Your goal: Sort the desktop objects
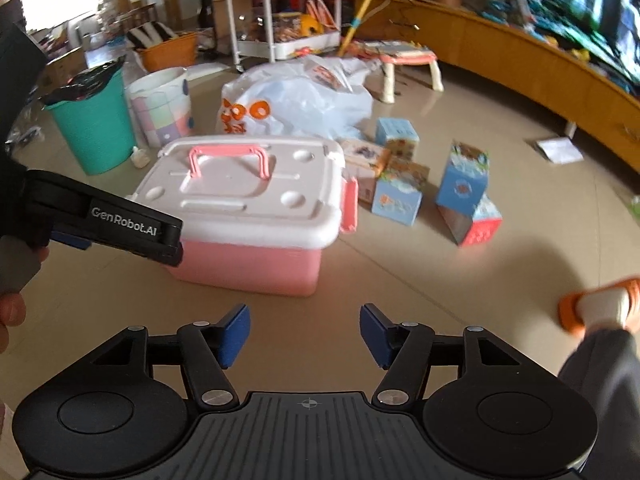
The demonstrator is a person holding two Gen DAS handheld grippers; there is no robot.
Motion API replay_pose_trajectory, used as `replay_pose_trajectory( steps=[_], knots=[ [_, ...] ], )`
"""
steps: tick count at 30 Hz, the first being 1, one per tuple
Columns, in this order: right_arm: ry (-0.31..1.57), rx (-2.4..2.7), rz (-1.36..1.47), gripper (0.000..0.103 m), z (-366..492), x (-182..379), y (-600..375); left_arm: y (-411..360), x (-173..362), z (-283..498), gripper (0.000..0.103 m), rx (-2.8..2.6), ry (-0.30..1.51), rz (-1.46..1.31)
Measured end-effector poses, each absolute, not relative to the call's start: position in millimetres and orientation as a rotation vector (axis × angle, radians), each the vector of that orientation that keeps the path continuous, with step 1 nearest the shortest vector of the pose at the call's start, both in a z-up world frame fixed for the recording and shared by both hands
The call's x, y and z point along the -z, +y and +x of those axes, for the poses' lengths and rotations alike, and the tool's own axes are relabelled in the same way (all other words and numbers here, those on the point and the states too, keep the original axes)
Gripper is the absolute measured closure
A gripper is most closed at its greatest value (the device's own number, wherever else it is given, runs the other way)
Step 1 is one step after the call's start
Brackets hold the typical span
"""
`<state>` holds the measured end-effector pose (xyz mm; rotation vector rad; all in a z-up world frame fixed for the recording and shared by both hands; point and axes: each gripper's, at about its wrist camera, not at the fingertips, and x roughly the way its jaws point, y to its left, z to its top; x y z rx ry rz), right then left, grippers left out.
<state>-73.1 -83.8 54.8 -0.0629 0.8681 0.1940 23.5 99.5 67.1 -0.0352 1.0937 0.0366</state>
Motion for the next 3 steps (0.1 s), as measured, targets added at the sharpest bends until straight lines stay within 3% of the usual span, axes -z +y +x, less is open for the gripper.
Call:
replay_pose_trajectory(
  steps=[3],
  knots=[
    [0.883, -0.184, -0.049, 0.045, -78.0, -45.2, -87.2, 96.9, -69.0, 18.1, 0.003, -0.053, 1.054, -0.009]
  ],
)
